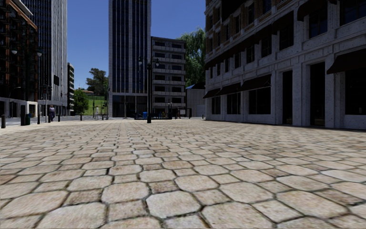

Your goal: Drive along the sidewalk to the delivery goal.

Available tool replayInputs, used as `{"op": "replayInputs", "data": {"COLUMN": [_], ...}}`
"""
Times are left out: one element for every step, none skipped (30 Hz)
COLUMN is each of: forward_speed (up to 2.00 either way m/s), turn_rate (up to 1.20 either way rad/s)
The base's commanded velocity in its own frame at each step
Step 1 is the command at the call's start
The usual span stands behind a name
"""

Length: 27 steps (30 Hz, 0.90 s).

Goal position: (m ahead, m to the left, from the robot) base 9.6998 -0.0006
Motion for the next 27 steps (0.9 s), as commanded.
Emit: {"op": "replayInputs", "data": {"forward_speed": [1.95,1.95,1.95,1.95,1.95,1.95,1.95,1.95,1.95,1.95,1.95,1.95,1.95,1.95,1.95,1.95,1.95,1.95,1.95,1.95,1.95,1.95,1.95,1.95,1.95,1.95,1.95], "turn_rate": [0.00,0.00,0.00,0.00,0.00,0.00,0.00,0.00,0.00,0.00,0.00,0.00,0.00,0.00,0.00,0.00,0.00,0.00,0.00,0.00,0.00,0.00,0.00,0.00,0.00,0.00,0.00]}}
